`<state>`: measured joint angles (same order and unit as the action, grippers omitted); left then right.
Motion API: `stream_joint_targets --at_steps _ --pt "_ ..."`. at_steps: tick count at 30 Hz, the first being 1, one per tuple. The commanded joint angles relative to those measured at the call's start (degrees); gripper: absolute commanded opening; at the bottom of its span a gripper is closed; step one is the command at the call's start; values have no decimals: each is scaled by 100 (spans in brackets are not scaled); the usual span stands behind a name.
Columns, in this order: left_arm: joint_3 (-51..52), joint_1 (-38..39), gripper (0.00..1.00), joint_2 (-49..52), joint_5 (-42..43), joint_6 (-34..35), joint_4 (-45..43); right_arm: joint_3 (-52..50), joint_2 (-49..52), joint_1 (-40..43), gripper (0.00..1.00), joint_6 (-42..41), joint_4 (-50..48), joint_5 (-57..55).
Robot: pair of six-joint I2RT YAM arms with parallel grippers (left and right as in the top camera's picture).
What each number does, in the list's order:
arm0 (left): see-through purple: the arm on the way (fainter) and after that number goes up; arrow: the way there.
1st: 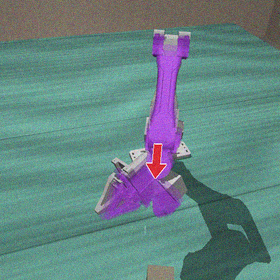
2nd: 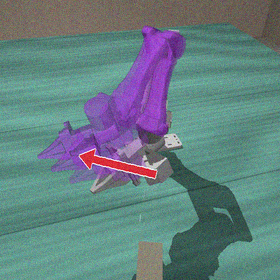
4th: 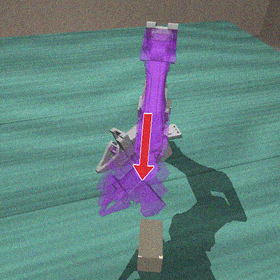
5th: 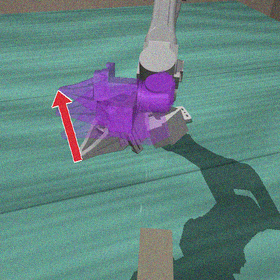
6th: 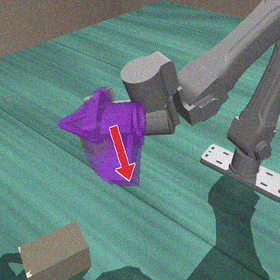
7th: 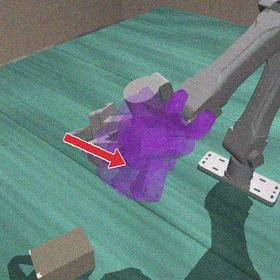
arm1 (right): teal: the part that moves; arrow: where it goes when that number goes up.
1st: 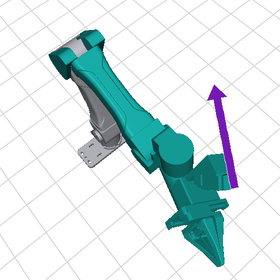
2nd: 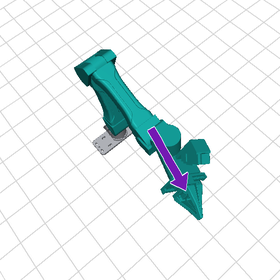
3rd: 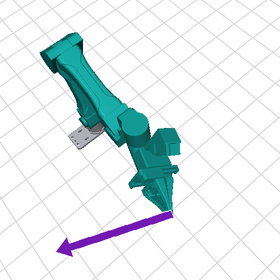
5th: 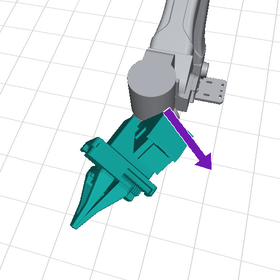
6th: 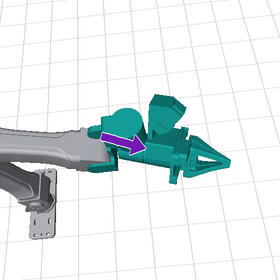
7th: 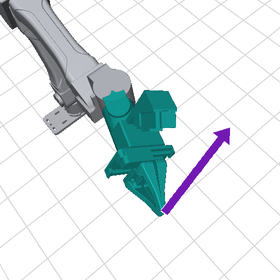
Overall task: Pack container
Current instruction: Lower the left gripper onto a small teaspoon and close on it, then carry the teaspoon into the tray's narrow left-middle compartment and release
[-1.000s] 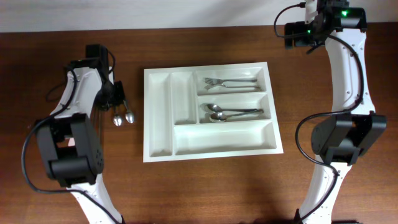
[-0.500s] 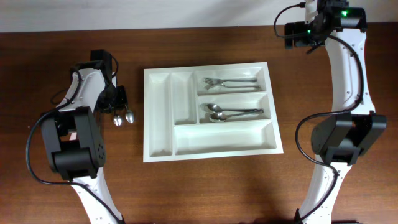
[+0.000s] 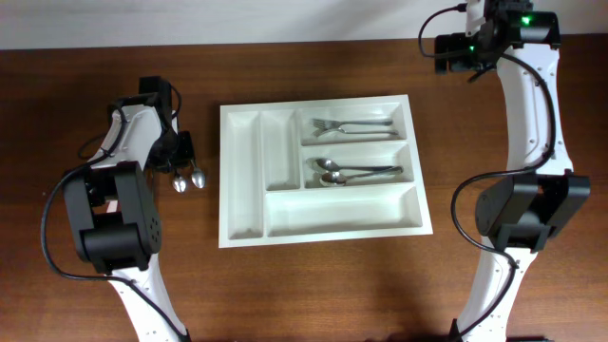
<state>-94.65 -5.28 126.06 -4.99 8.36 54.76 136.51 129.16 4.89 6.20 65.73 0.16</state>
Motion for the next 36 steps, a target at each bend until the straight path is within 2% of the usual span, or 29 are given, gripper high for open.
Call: stream_joint_targets --at_steps 1,4,14,22,28,32,36 --pt "-96 -107 17 114 -90 -31 7 94 -120 -35 98 -28 -13 -46" --pt "-96 -166 2 122 -85 -31 22 96 -118 -35 99 -28 -11 -46" --pt "-262 -175 2 120 116 -31 120 96 -120 -35 99 -31 -13 -46" --pt "-1635 -162 2 120 131 -31 942 96 -120 -35 99 -28 -13 -46" --pt "-2470 61 2 120 957 -31 1521 94 -120 -35 99 -28 -13 -46" --pt "-2553 450 2 120 1633 -26 1537 96 -120 -35 99 -31 -13 -46" --pt "-2553 942 2 120 1775 -2 1495 96 -120 -35 99 -28 -13 -46"
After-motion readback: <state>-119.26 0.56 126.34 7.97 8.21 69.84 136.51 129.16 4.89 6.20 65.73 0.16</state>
